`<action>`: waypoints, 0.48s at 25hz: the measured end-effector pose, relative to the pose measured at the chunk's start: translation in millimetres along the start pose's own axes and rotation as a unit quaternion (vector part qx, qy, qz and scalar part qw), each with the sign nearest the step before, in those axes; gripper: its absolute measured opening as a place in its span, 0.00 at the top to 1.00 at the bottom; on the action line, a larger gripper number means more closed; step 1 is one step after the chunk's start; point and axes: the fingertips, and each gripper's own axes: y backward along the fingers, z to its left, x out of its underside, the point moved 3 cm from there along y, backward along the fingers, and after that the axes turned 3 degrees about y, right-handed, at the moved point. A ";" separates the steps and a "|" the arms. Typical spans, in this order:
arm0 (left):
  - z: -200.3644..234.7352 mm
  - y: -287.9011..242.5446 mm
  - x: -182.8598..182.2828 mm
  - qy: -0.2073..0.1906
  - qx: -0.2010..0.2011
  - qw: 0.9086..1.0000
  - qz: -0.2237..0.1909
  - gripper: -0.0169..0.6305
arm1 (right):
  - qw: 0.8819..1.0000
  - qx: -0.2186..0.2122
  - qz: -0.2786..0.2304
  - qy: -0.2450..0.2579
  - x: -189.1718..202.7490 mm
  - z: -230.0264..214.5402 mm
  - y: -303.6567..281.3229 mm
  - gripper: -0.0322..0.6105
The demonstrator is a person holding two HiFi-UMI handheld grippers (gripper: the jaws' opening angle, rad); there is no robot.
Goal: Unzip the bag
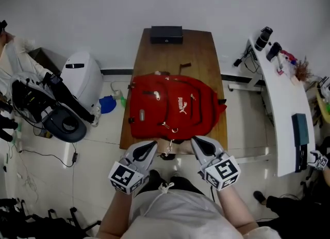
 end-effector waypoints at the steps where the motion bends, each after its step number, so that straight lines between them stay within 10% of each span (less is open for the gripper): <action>1: 5.8 -3.7 0.8 0.007 0.000 1.000 0.001 0.96 | 1.000 0.001 0.002 -0.001 0.6 -1.6 -3.9 0.94; 12: 50.4 -34.0 46.6 -0.003 0.002 0.997 0.076 0.96 | 0.992 -0.006 0.104 -0.066 72.4 12.2 -59.7 0.94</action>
